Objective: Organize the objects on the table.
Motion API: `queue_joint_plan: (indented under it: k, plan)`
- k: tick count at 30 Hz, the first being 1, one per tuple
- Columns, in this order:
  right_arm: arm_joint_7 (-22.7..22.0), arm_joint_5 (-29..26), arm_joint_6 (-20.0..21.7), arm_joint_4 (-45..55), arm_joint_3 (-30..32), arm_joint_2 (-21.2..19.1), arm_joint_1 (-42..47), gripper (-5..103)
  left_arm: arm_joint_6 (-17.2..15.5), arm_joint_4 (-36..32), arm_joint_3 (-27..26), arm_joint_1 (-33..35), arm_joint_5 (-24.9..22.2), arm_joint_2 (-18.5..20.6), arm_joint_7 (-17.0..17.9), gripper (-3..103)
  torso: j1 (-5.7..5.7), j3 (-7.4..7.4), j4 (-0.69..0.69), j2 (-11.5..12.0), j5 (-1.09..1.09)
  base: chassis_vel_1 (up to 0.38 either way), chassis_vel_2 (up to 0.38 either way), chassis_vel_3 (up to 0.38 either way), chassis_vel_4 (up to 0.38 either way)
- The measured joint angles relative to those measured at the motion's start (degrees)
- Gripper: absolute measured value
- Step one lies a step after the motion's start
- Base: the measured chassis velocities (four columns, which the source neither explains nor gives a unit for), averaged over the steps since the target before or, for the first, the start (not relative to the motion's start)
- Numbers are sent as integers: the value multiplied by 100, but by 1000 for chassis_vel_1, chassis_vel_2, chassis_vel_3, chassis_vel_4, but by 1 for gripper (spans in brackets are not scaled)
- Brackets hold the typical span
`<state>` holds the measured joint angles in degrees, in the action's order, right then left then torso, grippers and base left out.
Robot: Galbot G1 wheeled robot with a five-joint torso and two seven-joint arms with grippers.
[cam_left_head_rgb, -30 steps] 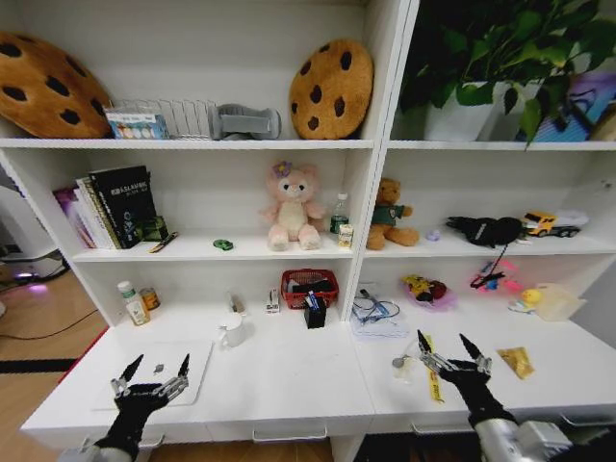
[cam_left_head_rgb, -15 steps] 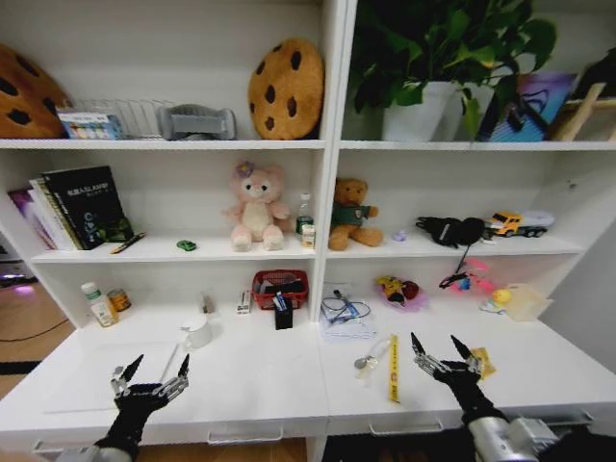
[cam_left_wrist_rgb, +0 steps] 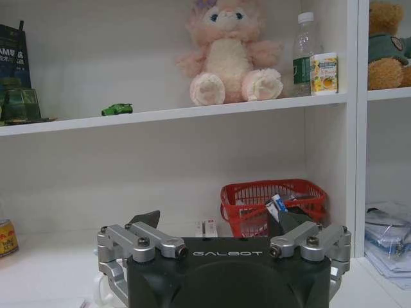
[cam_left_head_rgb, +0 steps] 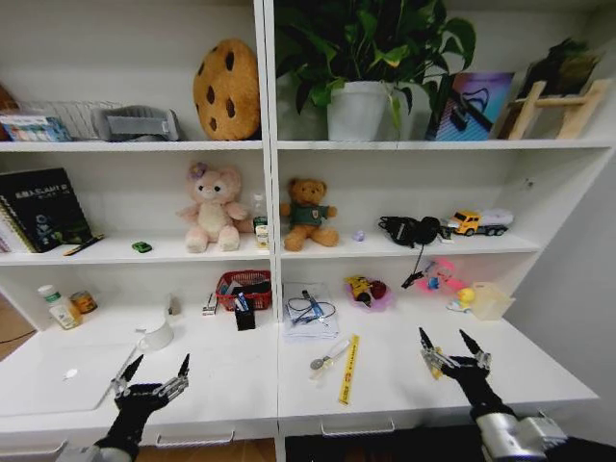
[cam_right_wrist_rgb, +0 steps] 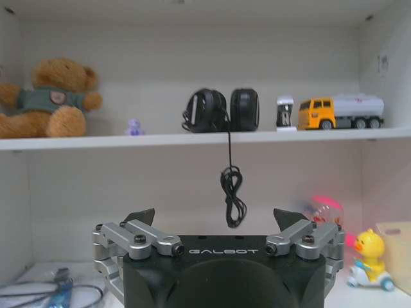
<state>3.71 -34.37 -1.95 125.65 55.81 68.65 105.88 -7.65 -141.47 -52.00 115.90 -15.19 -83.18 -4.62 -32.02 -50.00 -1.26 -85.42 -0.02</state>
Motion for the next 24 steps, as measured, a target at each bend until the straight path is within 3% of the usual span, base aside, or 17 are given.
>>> queue_joint_plan:
  k: [3, 7, 9, 17, 24]
  plan:
    - [-6, -473, 828, -376, 531, -747, -220, 100, 0, 0, -1, 0, 0, 1, 0, 100, -1, 0, 3, 0, 0, 54, 71, -54, -49]
    - [178, -646, 1157, -862, 731, -1188, -454, 100, 0, 0, -1, 1, 0, 0, 1, 100, 0, 0, 4, 0, 0, 13, 15, -6, -10]
    - [521, -682, 1180, -1518, 704, -1475, -708, 100, 0, 0, 0, 0, 0, 0, 1, 100, -1, -1, 4, 0, 4, 0, 0, 0, 0]
    - [914, -386, 1107, -2381, 37, -1609, -930, 100, 0, 0, 1, 0, 0, 0, 1, 100, 0, -1, 2, 1, 4, -10, -4, 13, 7]
    - [890, -20, 1104, -2450, -323, -1484, -1073, 100, 0, 0, 0, 0, 0, 0, 0, 100, 0, -1, 4, 0, 2, 0, 0, 0, 0]
